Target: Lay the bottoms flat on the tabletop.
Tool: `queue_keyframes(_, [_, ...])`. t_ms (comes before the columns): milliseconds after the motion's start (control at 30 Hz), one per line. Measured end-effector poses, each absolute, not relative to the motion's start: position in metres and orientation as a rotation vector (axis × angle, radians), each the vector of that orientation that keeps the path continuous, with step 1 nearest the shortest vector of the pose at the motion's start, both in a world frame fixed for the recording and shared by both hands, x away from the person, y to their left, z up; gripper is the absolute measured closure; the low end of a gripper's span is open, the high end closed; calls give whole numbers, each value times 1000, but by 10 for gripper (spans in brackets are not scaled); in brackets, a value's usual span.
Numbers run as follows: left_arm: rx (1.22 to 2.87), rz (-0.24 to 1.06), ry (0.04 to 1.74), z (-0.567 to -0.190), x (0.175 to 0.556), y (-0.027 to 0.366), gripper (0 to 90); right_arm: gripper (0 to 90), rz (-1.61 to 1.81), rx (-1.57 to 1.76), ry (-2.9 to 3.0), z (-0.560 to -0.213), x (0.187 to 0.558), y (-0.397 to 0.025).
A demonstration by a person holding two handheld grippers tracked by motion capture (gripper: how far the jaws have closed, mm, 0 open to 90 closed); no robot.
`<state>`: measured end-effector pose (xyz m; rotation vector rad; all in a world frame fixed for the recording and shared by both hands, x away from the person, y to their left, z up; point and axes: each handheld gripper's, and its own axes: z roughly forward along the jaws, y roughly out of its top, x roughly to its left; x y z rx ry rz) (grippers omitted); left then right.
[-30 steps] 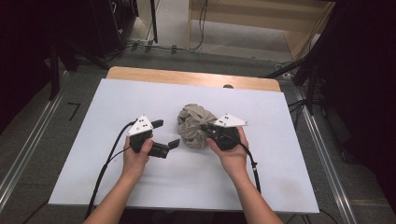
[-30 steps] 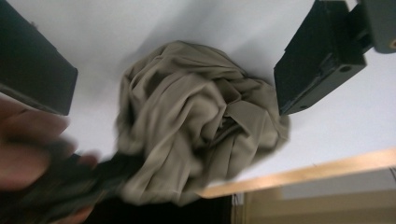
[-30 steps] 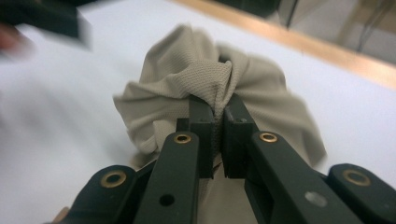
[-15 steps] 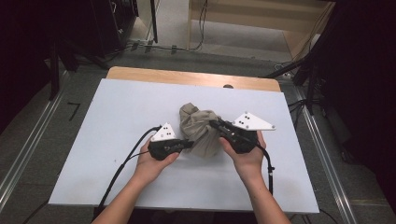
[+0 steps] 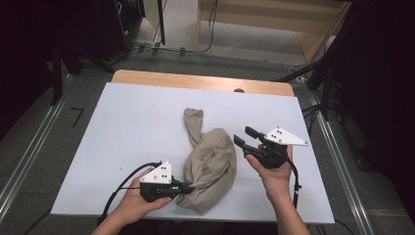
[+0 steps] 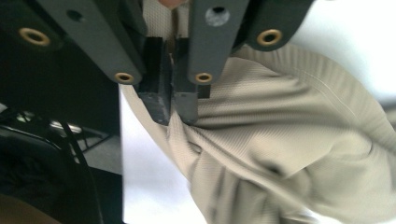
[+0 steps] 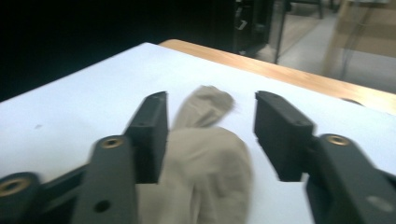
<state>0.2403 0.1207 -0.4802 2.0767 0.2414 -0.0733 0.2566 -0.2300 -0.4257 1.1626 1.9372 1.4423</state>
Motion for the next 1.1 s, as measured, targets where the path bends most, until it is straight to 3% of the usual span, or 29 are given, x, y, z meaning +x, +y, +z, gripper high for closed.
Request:
queue_keyframes(67, [2034,-43,337,-477,246,127,613,403,1402,1199,1947,-433,256,-236])
queue_keyframes(133, [1988,12,428,-471,258,131,506,392,1326,1233,1990,-444,259,-236])
queue_keyframes(233, [1992,75,565,-471,282,127,459,382,1266,1288,2050,-462,266,-230])
queue_keyframes(367, [2095,15,663,-489,301,109,433,386,1256,1258,2074,-469,269,-211])
queue_keyframes(433, [2160,-22,657,-497,300,99,470,378,1258,1204,2108,-466,269,-199])
queue_keyframes(467, [2192,-12,643,-500,297,94,517,371,1236,1188,2124,-465,270,-193])
queue_keyframes(500, [2192,-12,643,-500,297,94,625,366,1223,1184,2143,-466,272,-189])
queue_keyframes(533, [2210,-7,617,-502,294,91,625,366,1223,1184,2143,-466,272,-189])
queue_keyframes(567, [2209,-5,579,-498,288,88,807,366,1219,1187,2163,-469,277,-182])
queue_keyframes(733, [2099,-25,462,-476,278,92,849,319,1156,1172,2213,-473,283,-167])
queue_keyframes(800, [2048,32,424,-460,276,99,849,293,1061,1239,2255,-481,293,-164])
queue_keyframes(900, [1993,113,492,-449,282,117,856,411,952,1326,2304,-498,305,-166])
queue_keyframes(967, [1968,173,544,-443,287,132,858,622,1010,1376,2365,-506,304,-172])
queue_keyframes(1033, [1954,230,597,-437,292,144,859,753,1104,1319,2393,-505,293,-173])
queue_keyframes(1100, [1930,248,632,-431,297,152,860,810,1119,1225,2410,-499,276,-168])
